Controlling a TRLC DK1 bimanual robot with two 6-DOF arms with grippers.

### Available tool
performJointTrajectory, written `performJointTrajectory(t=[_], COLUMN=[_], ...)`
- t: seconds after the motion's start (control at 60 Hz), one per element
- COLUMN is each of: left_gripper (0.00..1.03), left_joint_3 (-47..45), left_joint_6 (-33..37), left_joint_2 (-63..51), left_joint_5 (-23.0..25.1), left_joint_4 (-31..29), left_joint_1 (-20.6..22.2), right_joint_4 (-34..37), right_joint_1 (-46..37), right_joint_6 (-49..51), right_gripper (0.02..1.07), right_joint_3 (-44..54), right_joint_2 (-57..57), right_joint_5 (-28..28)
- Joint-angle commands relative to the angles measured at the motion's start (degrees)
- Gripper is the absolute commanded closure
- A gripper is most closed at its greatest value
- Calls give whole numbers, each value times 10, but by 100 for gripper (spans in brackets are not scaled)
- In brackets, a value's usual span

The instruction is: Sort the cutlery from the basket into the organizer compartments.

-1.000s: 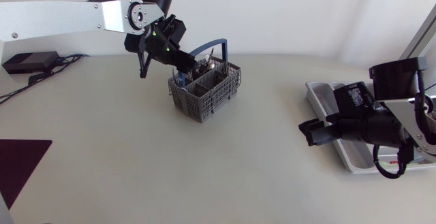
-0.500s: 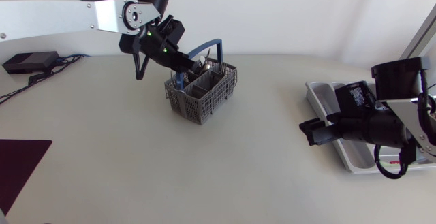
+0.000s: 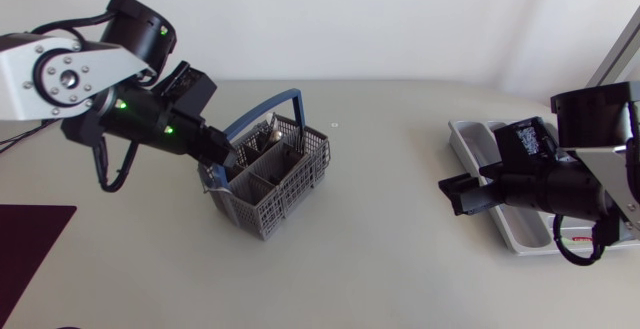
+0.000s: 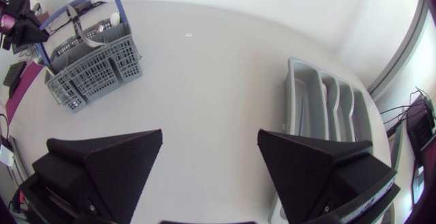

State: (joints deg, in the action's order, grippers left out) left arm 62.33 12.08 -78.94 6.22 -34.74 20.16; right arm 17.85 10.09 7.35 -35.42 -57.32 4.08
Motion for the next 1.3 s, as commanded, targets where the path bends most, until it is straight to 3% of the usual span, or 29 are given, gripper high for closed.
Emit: performJointTrajectory(t=[0.0,0.017,0.033,0.083,0.2,0.25,0.35,0.467,0.55,0.667,0.7,0.733,0.8,0.917,1.283], left_gripper=[96,93,79,57,29,23,23,24,37,51,59,67,81,100,100], left_joint_3=[-46,-47,-49,-49,-34,-23,-3,3,-10,-51,-66,-78,-106,-153,-241], left_joint_6=[15,15,15,15,9,9,13,28,52,98,112,125,151,187,234], left_joint_2=[35,37,44,55,86,102,132,172,195,222,225,226,227,223,131], left_joint_5=[9,9,9,9,9,8,8,9,21,52,61,77,103,132,152], left_joint_4=[-23,-22,-22,-22,-23,-24,-38,-63,-83,-89,-88,-88,-79,-46,57], left_joint_1=[11,11,11,12,9,4,-14,-51,-79,-132,-149,-164,-204,-243,-248], right_joint_4=[-1,-2,-4,-9,-25,-30,-27,-31,-35,-64,-76,-81,-88,-84,-111], right_joint_1=[8,10,12,20,41,49,64,82,92,94,93,92,89,93,106], right_joint_6=[0,0,0,-1,-1,-1,-1,-11,-23,-44,-45,-46,-63,-81,-123], right_gripper=[7,7,7,7,7,7,11,20,35,71,86,96,102,102,102], right_joint_3=[8,9,10,10,8,1,-25,-57,-81,-111,-122,-134,-155,-194,-312], right_joint_2=[5,4,4,2,-2,-11,-39,-83,-118,-164,-182,-198,-232,-290,-443], right_joint_5=[-1,-1,-1,-1,-1,-1,0,1,8,29,39,49,61,65,119])
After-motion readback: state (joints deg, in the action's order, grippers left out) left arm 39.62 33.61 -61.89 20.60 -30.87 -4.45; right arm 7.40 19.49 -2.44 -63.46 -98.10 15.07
